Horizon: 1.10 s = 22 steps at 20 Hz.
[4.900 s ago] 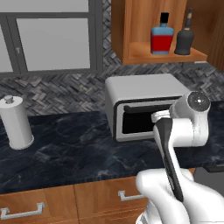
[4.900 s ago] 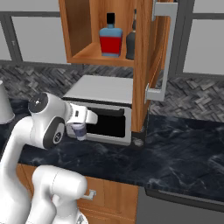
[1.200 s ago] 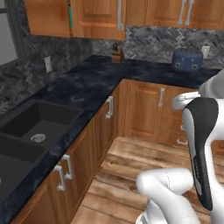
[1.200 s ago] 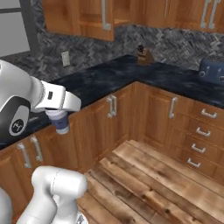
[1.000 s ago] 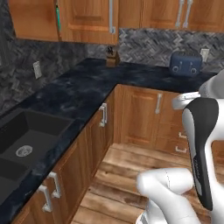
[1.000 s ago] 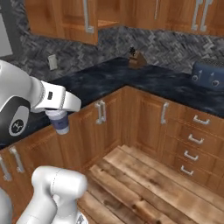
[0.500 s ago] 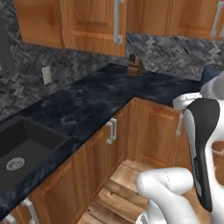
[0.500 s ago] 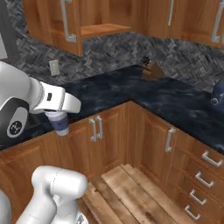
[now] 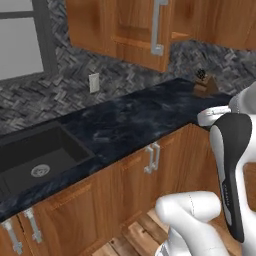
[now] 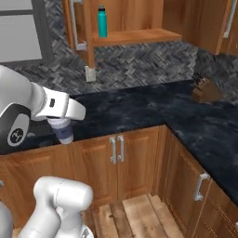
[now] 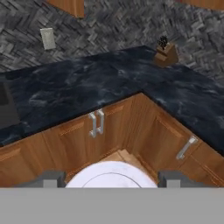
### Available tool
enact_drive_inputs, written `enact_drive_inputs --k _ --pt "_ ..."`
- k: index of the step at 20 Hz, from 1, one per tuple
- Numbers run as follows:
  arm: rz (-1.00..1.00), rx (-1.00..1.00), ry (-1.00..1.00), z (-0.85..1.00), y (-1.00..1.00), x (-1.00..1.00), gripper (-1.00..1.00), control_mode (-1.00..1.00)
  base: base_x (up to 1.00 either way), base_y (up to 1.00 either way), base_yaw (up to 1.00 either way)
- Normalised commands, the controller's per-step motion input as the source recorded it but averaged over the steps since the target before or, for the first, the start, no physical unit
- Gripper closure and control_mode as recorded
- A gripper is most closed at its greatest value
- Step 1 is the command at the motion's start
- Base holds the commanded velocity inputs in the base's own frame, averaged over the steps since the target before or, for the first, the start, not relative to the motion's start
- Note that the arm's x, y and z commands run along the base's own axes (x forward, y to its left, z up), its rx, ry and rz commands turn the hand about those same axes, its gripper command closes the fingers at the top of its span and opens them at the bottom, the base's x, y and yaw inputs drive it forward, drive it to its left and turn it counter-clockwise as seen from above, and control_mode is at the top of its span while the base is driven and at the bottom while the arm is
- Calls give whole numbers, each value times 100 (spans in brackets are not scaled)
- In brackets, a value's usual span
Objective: Sort all alcoholic drinks to one cabinet, and non-alcoholic drinks to the other.
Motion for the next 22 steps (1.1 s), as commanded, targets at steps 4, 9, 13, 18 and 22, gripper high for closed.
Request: enact_drive_inputs --k 4,9,13,18,22 --pt "0 0 0 0 0 0 100 100 21 -68 45" --pt "0 0 0 0 0 0 100 100 34 -74 40" --pt "0 0 0 0 0 0 100 100 41 -70 40" --pt "0 0 0 0 0 0 100 100 51 -66 40" --pt "0 0 0 0 0 0 100 100 77 -38 31"
